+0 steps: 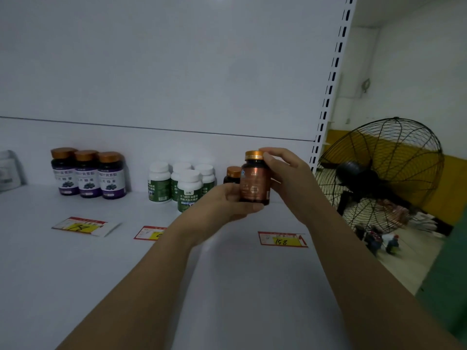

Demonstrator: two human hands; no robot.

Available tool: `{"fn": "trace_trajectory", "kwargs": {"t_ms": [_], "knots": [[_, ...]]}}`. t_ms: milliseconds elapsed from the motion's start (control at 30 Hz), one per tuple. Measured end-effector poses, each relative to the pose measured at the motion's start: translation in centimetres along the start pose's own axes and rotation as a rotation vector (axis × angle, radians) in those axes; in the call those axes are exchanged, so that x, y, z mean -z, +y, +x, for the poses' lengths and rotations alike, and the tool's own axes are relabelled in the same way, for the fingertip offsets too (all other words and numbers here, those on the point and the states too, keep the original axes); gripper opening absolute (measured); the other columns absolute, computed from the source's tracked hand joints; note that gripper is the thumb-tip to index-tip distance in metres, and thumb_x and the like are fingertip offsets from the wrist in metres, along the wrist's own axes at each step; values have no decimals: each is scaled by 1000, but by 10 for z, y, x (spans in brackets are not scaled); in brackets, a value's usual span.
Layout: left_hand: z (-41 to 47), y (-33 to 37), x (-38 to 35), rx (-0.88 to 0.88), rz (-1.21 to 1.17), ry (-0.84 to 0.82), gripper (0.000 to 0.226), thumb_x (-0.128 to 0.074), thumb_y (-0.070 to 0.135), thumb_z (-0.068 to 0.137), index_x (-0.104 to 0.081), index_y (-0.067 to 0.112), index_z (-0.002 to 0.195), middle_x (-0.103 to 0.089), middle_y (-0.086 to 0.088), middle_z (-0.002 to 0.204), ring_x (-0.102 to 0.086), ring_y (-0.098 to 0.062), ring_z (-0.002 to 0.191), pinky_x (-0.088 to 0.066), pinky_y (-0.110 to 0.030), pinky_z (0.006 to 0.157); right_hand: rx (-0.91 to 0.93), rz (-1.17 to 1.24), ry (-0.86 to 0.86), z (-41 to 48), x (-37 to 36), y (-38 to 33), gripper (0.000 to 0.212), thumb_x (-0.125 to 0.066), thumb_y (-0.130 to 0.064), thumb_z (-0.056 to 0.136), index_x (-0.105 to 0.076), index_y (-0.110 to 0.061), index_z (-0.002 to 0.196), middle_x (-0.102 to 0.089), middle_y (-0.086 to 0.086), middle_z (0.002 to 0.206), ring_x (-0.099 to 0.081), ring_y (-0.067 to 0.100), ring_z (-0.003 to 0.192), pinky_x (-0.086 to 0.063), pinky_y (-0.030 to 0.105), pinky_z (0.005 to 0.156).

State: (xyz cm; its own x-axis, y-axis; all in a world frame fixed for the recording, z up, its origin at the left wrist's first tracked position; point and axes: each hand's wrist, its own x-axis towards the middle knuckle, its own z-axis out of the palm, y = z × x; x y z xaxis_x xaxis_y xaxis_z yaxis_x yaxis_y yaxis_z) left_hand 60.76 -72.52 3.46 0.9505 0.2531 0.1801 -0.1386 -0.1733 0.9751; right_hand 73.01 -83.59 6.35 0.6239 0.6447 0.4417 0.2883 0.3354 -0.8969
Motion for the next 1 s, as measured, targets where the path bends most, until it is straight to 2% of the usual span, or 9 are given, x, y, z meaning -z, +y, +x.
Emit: {"fn": "trace_trajectory", "kwargs": {"t_ms": [133,200,333,500,667,767,833,900,1000], "knots": [[-4,0,-1,-5,40,24,22,-72,11,81,-70,27,95,-72,-3,106,-62,-21,110,-42,-40,105,-11,28,1,-1,0,1,16,-55,-18,94,-65,-14,106,-67,7,108,-64,19,97,-52,30,81],[-5,1,-2,-8,74,42,24,-74,13,79,-68,28,97,-73,0,103,-65,-16,104,-44,-36,103,-10,29,-9,-2,-1,1,16,-56,-20,93,-65,-14,106,-68,4,104,-65,17,95,-52,30,82],[-4,2,-2,5,120,109,35,-78,18,74,-62,26,104,-73,5,100,-67,-8,96,-47,-26,94,-4,40,-16,-3,-2,-1,18,-58,-20,93,-63,-11,107,-69,2,97,-66,16,92,-52,28,78],[-2,2,-3,3,167,189,42,-83,18,68,-59,22,102,-73,3,97,-68,-10,90,-49,-19,80,10,19,-21,-5,-4,-3,17,-62,-22,89,-62,-11,103,-72,-5,84,-68,8,82,-53,23,72],[3,-1,-5,25,262,177,58,-85,28,64,-57,20,113,-70,5,102,-66,-9,95,-50,-27,91,28,-5,4,-4,-4,-4,15,-66,-22,86,-62,-12,96,-72,-9,78,-68,5,77,-55,24,74],[2,-2,-4,44,271,107,54,-81,34,68,-60,24,116,-70,5,103,-65,-11,99,-48,-32,97,26,11,-6,-4,-2,-3,16,-63,-22,88,-64,-11,99,-71,-8,83,-67,7,83,-53,24,77],[1,-2,-3,31,252,93,46,-80,30,71,-63,24,113,-71,4,101,-65,-12,98,-47,-34,98,21,27,-23,-3,-1,-3,18,-60,-21,90,-64,-9,103,-71,-4,88,-66,11,89,-53,27,81],[2,-1,-4,11,238,128,44,-81,25,71,-63,22,111,-72,4,98,-66,-11,94,-49,-29,93,14,51,-33,-3,1,-3,19,-58,-19,92,-62,-7,105,-69,-2,92,-65,11,91,-53,28,83],[4,-1,-6,-6,278,211,51,-84,23,67,-60,20,111,-70,7,97,-66,-5,87,-50,-16,78,17,1,-45,-4,-1,-4,16,-61,-24,90,-63,-13,101,-70,-5,89,-66,5,86,-52,23,77]]}}
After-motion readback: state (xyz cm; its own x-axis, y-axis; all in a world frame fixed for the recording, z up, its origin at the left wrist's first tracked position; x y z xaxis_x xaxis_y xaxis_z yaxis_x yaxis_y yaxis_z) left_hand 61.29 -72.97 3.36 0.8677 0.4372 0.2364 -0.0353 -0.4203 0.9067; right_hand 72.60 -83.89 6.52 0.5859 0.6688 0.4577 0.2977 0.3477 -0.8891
